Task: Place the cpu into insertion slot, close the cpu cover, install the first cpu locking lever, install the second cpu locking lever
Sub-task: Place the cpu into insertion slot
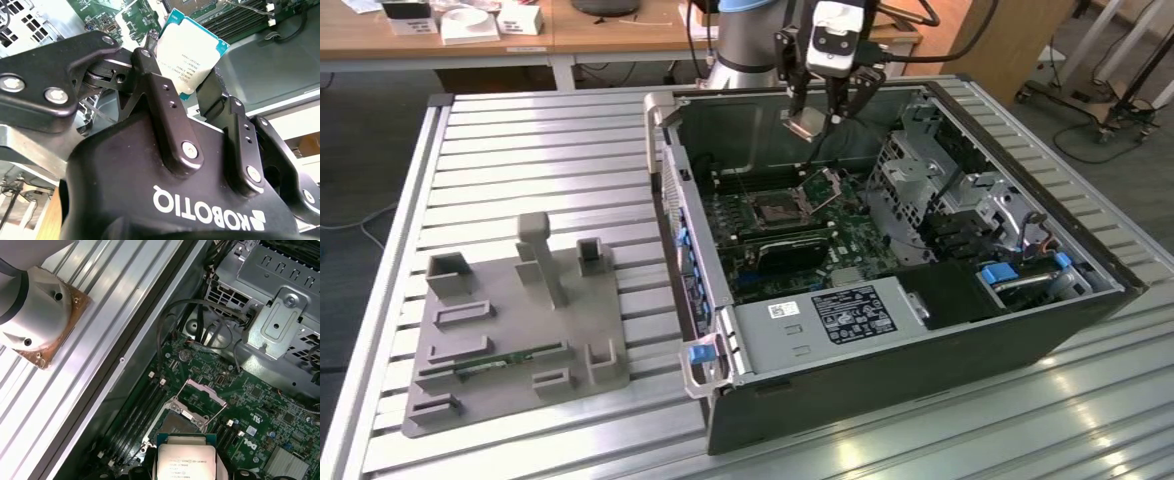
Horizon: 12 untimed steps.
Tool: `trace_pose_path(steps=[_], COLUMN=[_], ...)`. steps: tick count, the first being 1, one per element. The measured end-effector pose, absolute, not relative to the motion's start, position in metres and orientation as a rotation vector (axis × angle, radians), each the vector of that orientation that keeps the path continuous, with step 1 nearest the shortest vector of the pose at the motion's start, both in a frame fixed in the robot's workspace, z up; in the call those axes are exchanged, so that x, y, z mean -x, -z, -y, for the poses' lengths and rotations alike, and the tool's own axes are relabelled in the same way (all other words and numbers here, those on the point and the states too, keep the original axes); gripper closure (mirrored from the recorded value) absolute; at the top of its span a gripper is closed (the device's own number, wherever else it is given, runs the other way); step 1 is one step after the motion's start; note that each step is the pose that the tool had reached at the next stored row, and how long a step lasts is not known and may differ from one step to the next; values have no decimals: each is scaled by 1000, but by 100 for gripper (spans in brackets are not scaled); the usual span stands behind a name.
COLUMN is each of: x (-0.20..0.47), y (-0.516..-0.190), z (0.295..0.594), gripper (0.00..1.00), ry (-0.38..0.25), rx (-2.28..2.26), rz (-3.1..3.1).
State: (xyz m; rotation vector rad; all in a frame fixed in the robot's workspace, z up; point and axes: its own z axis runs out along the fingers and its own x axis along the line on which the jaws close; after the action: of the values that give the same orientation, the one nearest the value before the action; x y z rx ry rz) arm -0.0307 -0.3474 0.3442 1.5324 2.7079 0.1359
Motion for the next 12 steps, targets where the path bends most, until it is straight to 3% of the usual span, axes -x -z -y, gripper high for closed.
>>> trace_pose_path(steps=[12], x=[31], y=[-343], z=[347], gripper=[45], ry=[-135], rx=[-1613], rz=[-2658])
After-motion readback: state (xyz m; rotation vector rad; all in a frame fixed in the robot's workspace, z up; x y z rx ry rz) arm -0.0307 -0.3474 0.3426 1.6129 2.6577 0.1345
